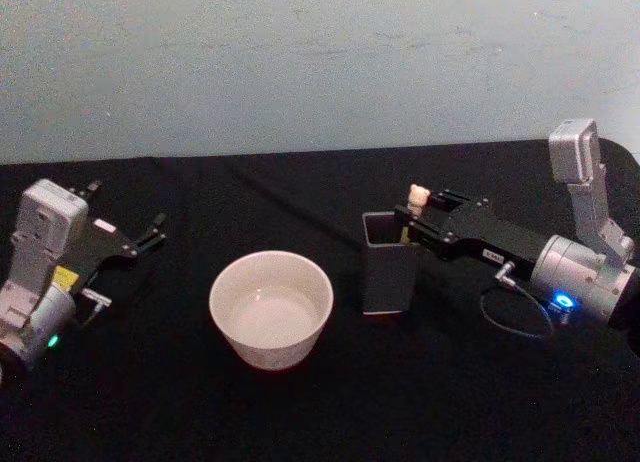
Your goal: Pick up the stirring spoon with one hand, stir inside the cup, then place it back in its original position.
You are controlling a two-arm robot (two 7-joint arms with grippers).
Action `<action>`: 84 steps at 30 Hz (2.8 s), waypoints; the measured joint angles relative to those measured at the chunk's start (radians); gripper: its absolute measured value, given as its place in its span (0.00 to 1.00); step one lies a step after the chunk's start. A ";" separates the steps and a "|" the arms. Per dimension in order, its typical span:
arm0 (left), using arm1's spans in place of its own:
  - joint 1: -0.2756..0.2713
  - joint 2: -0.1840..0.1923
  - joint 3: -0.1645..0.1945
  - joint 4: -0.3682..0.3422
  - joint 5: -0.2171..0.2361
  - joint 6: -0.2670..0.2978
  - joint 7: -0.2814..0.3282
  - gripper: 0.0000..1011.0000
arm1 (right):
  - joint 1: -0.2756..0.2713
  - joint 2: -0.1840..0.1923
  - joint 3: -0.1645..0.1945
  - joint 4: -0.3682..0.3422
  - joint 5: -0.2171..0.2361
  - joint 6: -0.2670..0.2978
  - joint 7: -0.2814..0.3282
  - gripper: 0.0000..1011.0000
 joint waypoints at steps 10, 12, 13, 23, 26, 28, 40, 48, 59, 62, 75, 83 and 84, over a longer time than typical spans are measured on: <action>0.000 0.000 0.000 0.000 0.000 0.000 0.000 0.99 | 0.000 0.000 0.000 -0.001 0.001 0.001 0.000 0.21; 0.000 0.000 0.000 0.000 0.000 0.000 0.000 0.99 | 0.000 0.000 0.000 -0.001 0.001 0.001 0.000 0.20; 0.000 0.000 0.000 0.000 0.000 0.000 0.000 0.99 | 0.000 0.000 0.000 -0.001 0.001 0.001 0.000 0.20; 0.000 0.000 0.000 0.000 0.000 0.000 0.000 0.99 | -0.008 0.005 0.000 -0.023 -0.011 -0.010 -0.006 0.20; 0.000 0.000 0.000 0.000 0.000 0.000 0.000 0.99 | -0.014 0.009 0.006 -0.044 -0.016 -0.019 -0.011 0.20; 0.000 0.000 0.000 0.000 0.000 0.000 0.000 0.99 | -0.019 0.012 0.010 -0.056 -0.017 -0.023 -0.013 0.20; 0.000 0.000 0.000 0.000 0.000 0.000 0.000 0.99 | -0.039 0.036 0.051 -0.157 0.007 -0.059 0.000 0.20; 0.000 0.000 0.000 0.000 0.000 0.000 0.000 0.99 | -0.036 0.043 0.070 -0.193 0.032 -0.071 0.013 0.20; 0.000 0.000 0.000 0.000 0.000 0.000 0.000 0.99 | -0.006 0.035 0.068 -0.202 0.054 -0.090 0.031 0.20; 0.000 0.000 0.000 0.000 0.000 0.000 0.000 0.99 | 0.007 0.027 0.057 -0.192 0.054 -0.091 0.037 0.20; 0.000 0.000 0.000 0.000 0.000 0.000 0.000 0.99 | 0.082 -0.022 -0.031 -0.128 0.056 -0.095 0.111 0.20; 0.000 0.000 0.000 0.000 0.000 0.000 0.000 0.99 | 0.107 -0.051 -0.104 -0.089 0.030 -0.099 0.140 0.20; 0.000 0.000 0.000 0.000 0.000 0.000 0.000 0.99 | 0.108 -0.054 -0.109 -0.085 0.028 -0.099 0.142 0.20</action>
